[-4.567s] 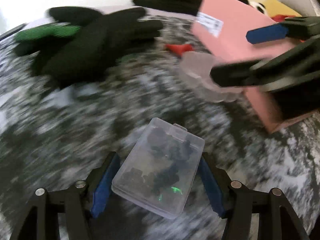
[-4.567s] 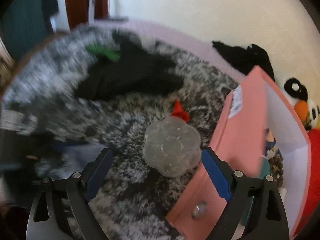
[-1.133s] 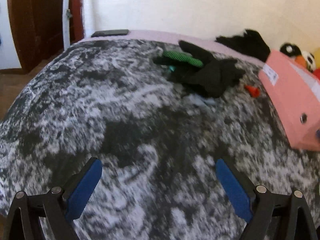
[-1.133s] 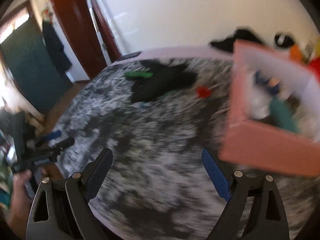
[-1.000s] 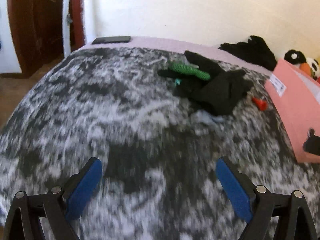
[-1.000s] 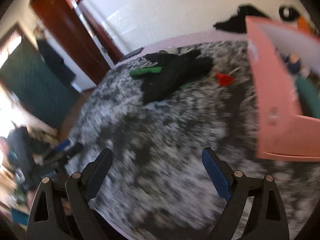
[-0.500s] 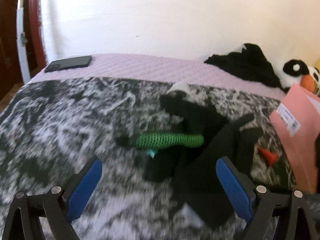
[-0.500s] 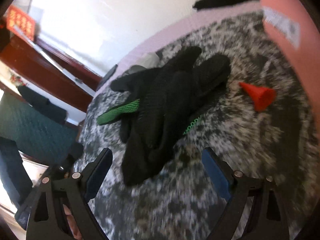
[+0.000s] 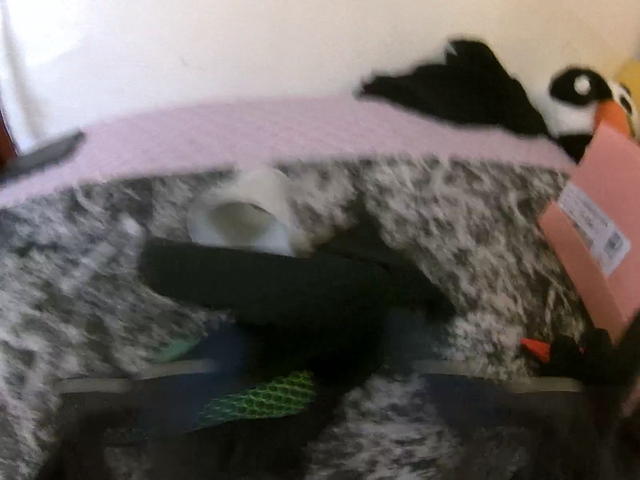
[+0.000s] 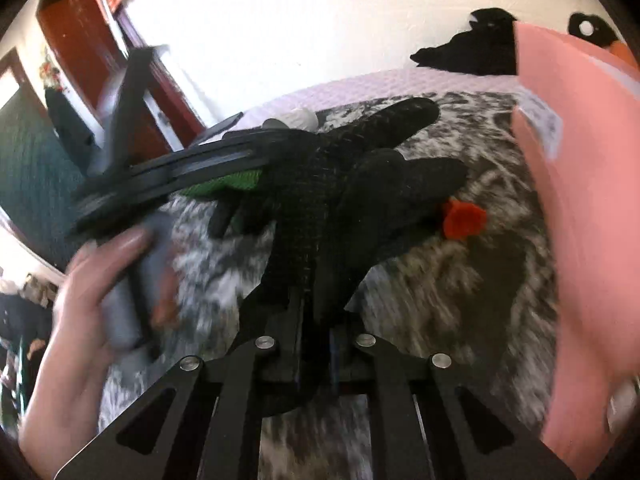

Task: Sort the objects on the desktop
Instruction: 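Move both tools back toward the black gloves, then grasp one black glove with the left tool while the right tool grasps the other glove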

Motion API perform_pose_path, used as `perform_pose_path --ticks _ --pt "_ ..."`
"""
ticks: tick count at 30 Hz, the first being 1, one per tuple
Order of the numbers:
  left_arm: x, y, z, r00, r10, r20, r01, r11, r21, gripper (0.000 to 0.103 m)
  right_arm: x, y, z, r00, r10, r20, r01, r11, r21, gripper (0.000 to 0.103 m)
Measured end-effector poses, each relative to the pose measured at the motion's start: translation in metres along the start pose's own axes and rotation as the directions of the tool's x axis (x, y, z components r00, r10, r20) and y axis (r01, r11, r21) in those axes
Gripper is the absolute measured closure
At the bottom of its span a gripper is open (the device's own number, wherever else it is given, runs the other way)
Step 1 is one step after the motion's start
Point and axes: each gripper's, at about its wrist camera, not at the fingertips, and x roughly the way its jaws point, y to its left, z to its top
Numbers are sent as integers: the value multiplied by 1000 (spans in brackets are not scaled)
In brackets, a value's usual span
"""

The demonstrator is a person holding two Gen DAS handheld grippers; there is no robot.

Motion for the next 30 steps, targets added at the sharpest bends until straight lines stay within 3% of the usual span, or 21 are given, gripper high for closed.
perform_pose_path --ticks 1,3,11,17,22,30 --pt "3 0 -4 1000 3 -29 -3 1000 -21 100 -6 -1 -4 1000 1 -4 -1 1000 -1 93" --pt "-22 3 -20 1000 -14 15 15 997 -75 100 -17 -3 -11 1000 2 -12 -2 1000 -4 93" --pt "-181 14 -96 993 31 116 -7 979 -205 100 -89 0 -50 999 32 21 -32 999 -30 93" --pt "-275 -12 -158 987 72 146 -47 985 -167 99 -158 10 -96 996 55 63 -52 997 -49 93" --pt "-327 -40 -198 985 57 162 -35 990 -135 99 -224 19 -132 992 44 117 -35 996 -84 93" --pt "-393 -99 -226 970 8 245 -1 1000 -26 98 -327 20 -176 971 9 238 21 992 -124 93"
